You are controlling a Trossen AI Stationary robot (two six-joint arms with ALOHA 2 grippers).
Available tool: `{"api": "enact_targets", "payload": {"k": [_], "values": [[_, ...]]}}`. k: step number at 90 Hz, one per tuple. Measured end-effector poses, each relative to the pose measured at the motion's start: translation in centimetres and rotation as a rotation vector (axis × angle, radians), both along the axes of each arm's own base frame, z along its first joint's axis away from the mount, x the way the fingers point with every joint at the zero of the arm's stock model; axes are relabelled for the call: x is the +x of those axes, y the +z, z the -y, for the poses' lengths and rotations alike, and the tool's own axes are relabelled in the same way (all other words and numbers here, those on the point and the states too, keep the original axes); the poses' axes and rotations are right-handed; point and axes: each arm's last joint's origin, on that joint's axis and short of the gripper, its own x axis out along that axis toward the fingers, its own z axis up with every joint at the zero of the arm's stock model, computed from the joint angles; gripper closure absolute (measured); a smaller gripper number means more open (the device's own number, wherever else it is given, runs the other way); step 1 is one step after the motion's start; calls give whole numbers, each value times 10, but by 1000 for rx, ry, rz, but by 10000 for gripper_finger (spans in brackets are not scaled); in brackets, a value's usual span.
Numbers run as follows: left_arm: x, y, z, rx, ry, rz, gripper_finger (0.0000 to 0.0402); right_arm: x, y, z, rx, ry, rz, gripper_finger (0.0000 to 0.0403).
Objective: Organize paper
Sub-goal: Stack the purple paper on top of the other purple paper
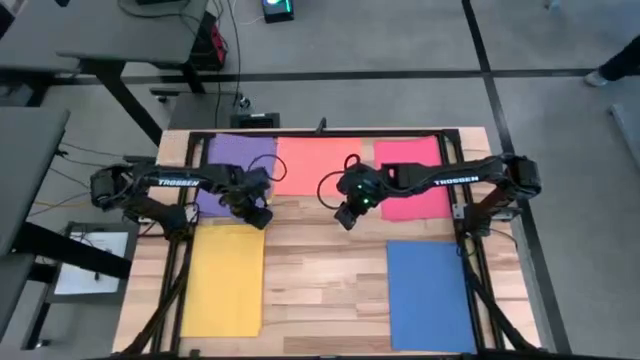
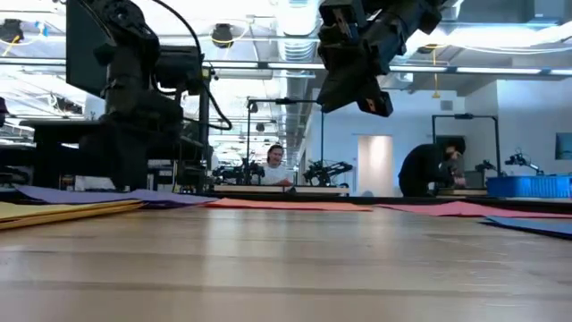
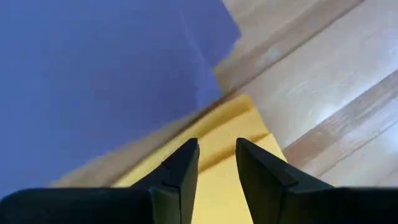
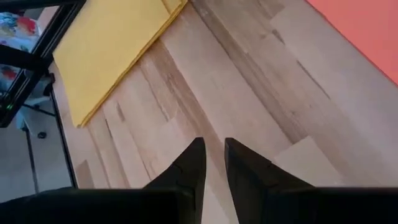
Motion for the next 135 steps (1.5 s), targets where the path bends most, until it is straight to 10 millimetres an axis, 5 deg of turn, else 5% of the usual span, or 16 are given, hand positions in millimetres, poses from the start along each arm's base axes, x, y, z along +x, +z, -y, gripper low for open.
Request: {"api": "enact_targets", "payload": {"k": [36, 105, 121, 135], "values": [[17, -20, 5, -7, 63, -28, 334, 0, 0, 1, -25, -22, -4, 351], [27, -17, 0, 75, 135, 63, 336, -1, -1, 0, -29, -15, -10, 351], [43, 3, 8, 74, -30, 213, 336, -1, -1, 0, -29, -14, -11, 351], [53, 19, 5, 246, -269, 299, 336, -1, -1, 0, -31, -13, -10, 351]]}}
